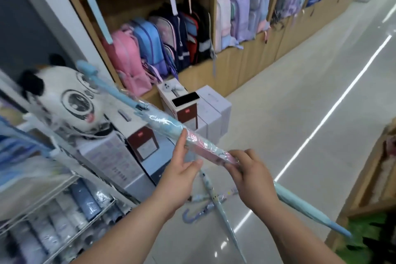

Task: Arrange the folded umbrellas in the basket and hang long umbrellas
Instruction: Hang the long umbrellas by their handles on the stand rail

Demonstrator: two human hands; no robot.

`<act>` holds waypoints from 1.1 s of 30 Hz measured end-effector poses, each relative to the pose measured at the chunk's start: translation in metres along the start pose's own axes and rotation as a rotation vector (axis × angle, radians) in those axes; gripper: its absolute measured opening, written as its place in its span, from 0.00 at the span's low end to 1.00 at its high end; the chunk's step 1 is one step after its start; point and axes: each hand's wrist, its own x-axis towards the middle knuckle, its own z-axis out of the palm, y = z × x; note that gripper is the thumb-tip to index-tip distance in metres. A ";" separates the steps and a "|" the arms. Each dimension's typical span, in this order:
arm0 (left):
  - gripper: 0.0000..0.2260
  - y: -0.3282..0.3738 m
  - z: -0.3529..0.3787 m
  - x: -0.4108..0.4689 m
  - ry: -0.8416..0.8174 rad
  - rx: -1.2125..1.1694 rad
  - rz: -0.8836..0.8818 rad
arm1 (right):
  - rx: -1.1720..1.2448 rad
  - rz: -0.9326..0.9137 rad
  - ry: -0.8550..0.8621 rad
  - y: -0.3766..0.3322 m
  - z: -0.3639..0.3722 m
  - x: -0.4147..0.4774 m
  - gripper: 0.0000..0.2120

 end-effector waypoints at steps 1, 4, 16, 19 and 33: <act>0.34 0.011 -0.002 -0.005 0.039 -0.010 0.044 | 0.036 -0.029 0.015 -0.015 -0.002 0.007 0.10; 0.36 0.039 -0.016 -0.028 0.222 -0.139 0.193 | 0.135 -0.118 0.038 -0.063 -0.001 0.022 0.11; 0.47 0.069 -0.164 -0.082 0.619 -0.331 0.425 | 0.300 -0.430 -0.138 -0.254 0.072 0.010 0.21; 0.47 0.072 -0.214 -0.093 0.643 -0.282 0.465 | 0.358 -0.449 -0.197 -0.293 0.087 0.004 0.22; 0.46 0.163 -0.451 -0.123 0.570 -0.090 0.603 | 0.352 -0.484 -0.448 -0.405 0.148 0.022 0.29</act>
